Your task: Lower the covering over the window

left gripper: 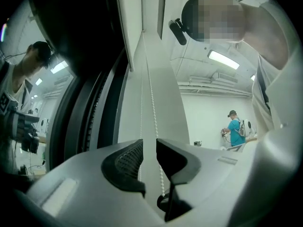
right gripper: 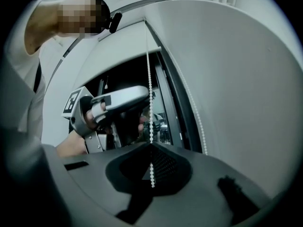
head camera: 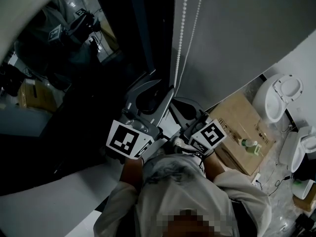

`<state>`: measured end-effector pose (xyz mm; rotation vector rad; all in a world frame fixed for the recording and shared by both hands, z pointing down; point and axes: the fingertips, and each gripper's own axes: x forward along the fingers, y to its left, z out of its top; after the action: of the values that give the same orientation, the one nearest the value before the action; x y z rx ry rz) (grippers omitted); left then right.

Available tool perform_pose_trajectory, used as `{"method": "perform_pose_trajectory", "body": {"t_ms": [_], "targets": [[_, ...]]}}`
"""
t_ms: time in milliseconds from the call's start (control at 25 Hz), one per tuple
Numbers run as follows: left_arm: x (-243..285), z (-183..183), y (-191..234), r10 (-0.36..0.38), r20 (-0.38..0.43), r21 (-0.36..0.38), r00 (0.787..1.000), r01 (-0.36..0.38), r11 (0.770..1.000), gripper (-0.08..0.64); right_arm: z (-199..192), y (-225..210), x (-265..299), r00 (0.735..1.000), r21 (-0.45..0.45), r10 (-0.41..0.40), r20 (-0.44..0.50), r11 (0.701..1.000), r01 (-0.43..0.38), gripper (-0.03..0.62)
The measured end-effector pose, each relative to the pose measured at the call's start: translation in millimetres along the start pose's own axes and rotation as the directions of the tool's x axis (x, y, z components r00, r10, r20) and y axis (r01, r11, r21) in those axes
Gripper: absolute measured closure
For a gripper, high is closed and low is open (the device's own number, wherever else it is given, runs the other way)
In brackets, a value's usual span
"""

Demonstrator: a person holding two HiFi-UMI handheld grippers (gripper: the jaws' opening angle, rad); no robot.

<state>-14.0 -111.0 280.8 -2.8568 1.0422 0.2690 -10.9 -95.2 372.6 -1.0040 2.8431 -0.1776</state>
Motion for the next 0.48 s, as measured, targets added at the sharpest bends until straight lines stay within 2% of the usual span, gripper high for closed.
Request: {"method": "perform_pose_trajectory", "body": {"t_ms": [200,360,440,480], "targets": [[2,3,-8,-0.041,0.013,-0.041,0.999,0.041,0.998,0.459,-2,-5,-4,1.000,-0.002,-0.020,-0.007,1.000,0.020,0.575],[10,6,-9,-0.050,0.026,-0.010,0.998,0.050,0.999,0.446,-3,-2,-2,1.000,-0.004,-0.014,-0.007,1.000,0.014,0.575],[14,8,-10,-0.052,0.026,-0.003,0.998,0.052,0.999,0.488,-2,1,-1,1.000,-0.002,-0.012,-0.005,1.000,0.012,0.575],[14,9,-11,-0.057,0.028,-0.011,0.998,0.057,0.998,0.545,-1,2,-1,1.000,-0.002,-0.013,-0.001,1.000,0.013,0.575]]}}
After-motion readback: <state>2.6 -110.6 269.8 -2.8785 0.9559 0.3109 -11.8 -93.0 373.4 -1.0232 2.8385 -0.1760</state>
